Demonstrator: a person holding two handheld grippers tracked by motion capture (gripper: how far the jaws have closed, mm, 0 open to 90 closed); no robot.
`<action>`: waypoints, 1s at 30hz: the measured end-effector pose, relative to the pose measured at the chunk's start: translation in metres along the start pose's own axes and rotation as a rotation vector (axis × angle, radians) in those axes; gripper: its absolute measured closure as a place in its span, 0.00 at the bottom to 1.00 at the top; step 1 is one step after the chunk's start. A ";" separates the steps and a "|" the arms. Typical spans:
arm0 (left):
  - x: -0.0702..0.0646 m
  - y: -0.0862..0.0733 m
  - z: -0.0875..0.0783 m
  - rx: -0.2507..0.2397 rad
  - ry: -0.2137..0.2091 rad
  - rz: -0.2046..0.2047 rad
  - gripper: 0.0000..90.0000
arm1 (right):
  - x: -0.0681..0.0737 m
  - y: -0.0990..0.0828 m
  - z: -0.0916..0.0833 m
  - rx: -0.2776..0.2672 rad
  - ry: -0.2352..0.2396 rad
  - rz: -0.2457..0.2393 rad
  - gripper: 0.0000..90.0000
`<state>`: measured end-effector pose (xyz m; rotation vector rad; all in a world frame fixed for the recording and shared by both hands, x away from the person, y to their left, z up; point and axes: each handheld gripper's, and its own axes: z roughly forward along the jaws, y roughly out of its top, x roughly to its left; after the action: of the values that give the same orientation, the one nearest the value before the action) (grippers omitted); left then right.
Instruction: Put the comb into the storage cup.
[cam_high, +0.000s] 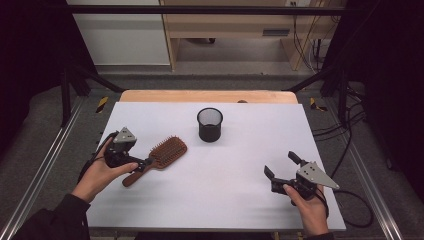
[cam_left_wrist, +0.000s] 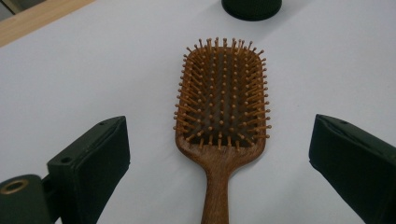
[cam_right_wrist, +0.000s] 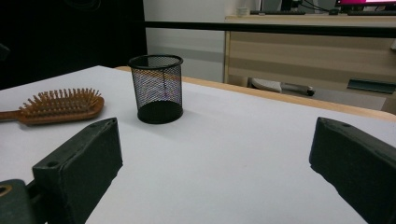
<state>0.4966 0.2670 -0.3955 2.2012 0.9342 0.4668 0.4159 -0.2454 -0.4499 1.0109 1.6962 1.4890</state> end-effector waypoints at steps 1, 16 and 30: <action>0.001 0.000 0.002 0.009 -0.003 0.002 0.06 | 0.000 0.000 0.000 0.000 0.000 0.001 0.03; 0.005 -0.002 0.023 0.109 -0.021 0.022 0.06 | -0.001 0.000 0.001 0.000 -0.005 0.005 0.03; 0.010 -0.003 0.035 0.143 -0.024 0.024 0.08 | -0.002 0.000 0.000 0.000 -0.004 0.009 0.03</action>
<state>0.5212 0.2597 -0.4211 2.3437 0.9555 0.3941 0.4168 -0.2469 -0.4499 1.0215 1.6909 1.4919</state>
